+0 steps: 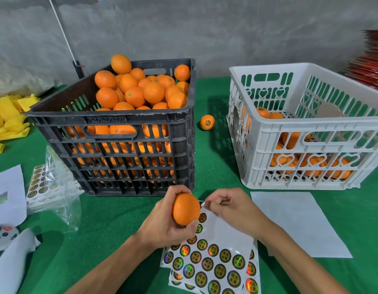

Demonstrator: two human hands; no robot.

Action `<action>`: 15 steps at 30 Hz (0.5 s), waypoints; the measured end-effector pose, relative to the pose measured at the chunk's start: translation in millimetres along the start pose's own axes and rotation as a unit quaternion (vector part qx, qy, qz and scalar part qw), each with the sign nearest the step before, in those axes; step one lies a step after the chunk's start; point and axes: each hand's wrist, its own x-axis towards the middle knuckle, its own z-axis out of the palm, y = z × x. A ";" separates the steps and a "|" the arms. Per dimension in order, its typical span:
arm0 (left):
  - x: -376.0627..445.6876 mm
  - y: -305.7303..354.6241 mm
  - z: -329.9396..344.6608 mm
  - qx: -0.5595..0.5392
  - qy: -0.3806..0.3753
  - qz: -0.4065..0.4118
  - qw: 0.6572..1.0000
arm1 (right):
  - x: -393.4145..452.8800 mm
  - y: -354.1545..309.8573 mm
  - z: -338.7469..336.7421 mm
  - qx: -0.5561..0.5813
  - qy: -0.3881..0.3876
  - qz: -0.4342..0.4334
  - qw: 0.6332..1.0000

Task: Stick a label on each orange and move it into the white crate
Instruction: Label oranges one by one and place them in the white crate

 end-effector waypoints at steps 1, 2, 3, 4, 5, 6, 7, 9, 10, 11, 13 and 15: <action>0.4 0.4 0.0 -0.003 0.000 -0.002 1.000 | -0.3 -0.3 1.7 0.003 0.013 -0.001 1.000; 1.0 0.9 0.1 -0.006 0.000 -0.002 1.000 | -0.6 -0.4 3.1 0.001 0.033 -0.001 0.999; 1.1 1.6 0.2 -0.009 0.001 -0.003 1.000 | -0.8 -1.1 3.8 -0.013 0.064 -0.003 0.998; 1.5 2.4 0.4 -0.012 0.003 -0.006 1.000 | -0.9 -2.5 3.8 -0.031 0.101 -0.013 0.994; 2.0 3.3 0.7 -0.015 0.007 -0.011 1.000 | -1.7 -4.6 3.6 -0.043 0.136 -0.032 0.989; 2.9 4.7 1.5 -0.018 0.013 -0.021 1.000 | -3.4 -7.4 4.2 -0.044 0.163 -0.056 0.984; 4.2 6.9 2.8 -0.021 0.021 -0.032 0.999 | -5.2 -10.7 6.1 -0.043 0.180 -0.081 0.979; 8.1 12.6 7.0 -0.032 0.033 -0.047 0.998 | -8.0 -16.1 13.2 -0.085 0.189 -0.125 0.970; 9.7 15.4 9.1 -0.032 0.034 -0.048 0.998 | -8.9 -17.7 17.9 -0.119 0.187 -0.134 0.966; 11.1 18.1 10.3 -0.025 0.032 -0.047 0.998 | -9.5 -18.8 20.9 -0.139 0.186 -0.137 0.963; 13.5 23.5 9.9 0.011 0.026 -0.047 0.998 | -10.2 -20.3 18.4 -0.112 0.175 -0.134 0.969; 16.4 28.3 8.3 0.045 0.022 -0.041 0.998 | -13.0 -21.9 11.7 -0.056 0.136 -0.133 0.980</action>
